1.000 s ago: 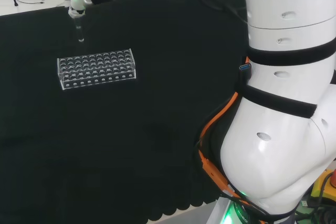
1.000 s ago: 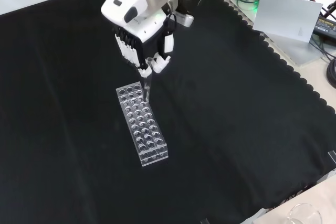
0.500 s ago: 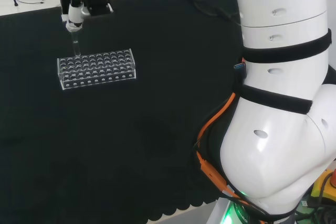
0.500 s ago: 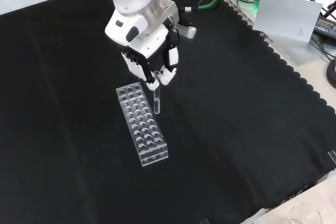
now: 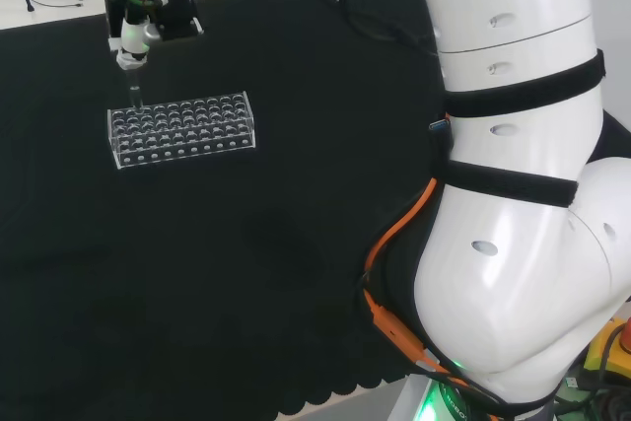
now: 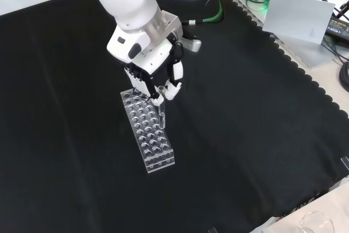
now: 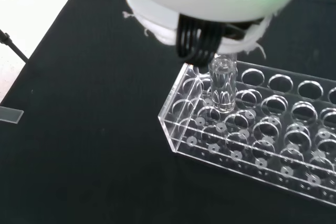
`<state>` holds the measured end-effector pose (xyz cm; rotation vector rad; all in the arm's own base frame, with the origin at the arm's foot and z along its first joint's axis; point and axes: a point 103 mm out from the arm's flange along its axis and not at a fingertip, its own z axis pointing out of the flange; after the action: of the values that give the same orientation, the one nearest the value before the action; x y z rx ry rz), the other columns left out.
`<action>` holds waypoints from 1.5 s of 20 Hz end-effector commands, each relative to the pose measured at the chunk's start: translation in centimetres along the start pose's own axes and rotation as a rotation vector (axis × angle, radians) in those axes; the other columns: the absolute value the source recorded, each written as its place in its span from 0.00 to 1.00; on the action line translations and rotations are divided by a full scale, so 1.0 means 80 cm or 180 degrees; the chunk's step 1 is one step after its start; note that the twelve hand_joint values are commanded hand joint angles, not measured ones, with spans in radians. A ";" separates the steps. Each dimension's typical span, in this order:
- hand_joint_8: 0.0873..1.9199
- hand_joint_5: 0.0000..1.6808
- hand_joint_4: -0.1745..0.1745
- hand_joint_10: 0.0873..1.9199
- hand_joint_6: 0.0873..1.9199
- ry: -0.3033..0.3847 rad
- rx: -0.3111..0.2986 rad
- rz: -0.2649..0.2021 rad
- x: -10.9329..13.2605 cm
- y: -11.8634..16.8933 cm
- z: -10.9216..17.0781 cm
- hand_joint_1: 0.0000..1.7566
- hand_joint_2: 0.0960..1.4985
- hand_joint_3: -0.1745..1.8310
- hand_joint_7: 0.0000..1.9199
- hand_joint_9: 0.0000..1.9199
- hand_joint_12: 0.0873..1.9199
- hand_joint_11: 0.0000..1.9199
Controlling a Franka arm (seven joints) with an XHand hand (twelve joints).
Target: Put the test tube back in the rack.
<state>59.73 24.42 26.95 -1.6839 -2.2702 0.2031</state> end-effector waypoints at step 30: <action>0.31 0.85 0.00 0.35 0.00 -0.0100 0.0118 -0.0032 -0.006 0.020 0.032 0.82 0.36 0.43 0.74 0.67 0.55 0.75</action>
<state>60.59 24.60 24.14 -1.6679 -2.2804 0.2672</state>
